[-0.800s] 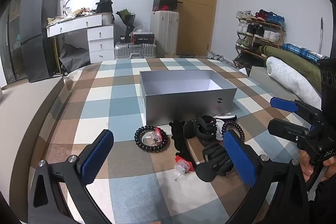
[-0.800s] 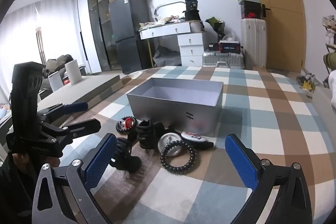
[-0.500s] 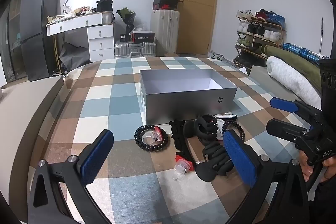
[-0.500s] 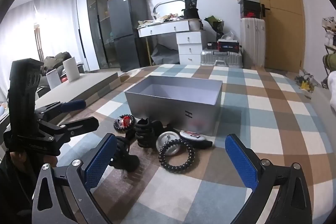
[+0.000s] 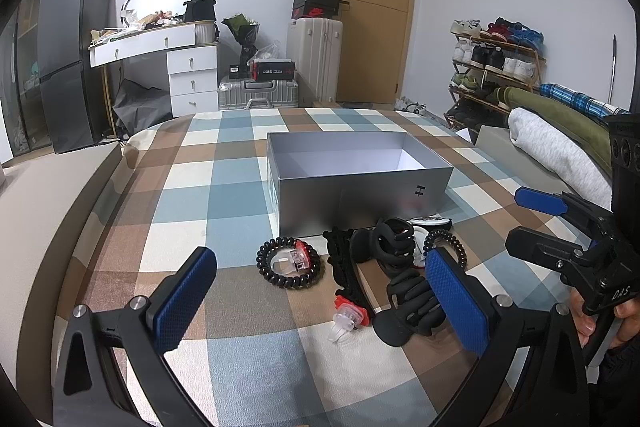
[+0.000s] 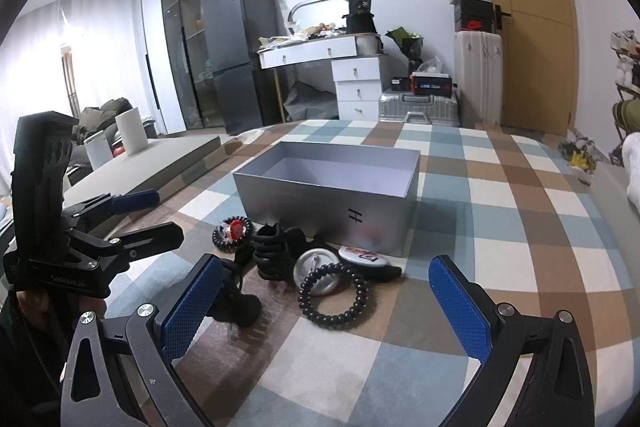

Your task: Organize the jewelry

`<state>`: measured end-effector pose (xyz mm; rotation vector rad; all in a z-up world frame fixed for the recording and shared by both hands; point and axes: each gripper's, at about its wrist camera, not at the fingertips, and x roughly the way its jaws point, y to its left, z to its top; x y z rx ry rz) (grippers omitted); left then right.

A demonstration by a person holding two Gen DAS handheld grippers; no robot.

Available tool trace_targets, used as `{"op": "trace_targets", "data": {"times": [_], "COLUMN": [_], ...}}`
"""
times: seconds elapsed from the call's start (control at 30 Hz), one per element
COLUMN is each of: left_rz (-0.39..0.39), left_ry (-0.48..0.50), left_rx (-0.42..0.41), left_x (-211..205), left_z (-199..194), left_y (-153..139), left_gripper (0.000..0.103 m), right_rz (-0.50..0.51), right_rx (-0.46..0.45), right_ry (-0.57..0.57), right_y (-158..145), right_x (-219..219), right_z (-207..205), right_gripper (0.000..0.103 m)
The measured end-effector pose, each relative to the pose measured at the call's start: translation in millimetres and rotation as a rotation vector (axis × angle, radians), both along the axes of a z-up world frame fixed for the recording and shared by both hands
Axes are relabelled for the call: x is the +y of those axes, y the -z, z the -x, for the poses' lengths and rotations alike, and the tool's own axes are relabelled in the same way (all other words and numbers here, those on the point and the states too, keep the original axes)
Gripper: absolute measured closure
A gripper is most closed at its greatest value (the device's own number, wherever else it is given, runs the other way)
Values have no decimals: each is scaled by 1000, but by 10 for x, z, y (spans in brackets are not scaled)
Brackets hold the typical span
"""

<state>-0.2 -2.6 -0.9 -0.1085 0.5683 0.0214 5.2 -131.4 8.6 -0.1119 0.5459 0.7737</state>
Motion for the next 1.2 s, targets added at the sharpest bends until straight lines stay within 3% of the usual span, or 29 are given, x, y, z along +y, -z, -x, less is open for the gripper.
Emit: {"op": "trace_targets", "data": {"times": [1.2], "left_rz": [10], "left_ry": [-3], "left_rx": [10], "left_x": [72], "left_z": [4], "left_y": [11], "left_gripper": [1], "right_rz": [24], "right_rx": [10], "right_ry": [18], "right_y": [16], "right_x": [17], "right_z": [-28], "right_gripper": [0]}}
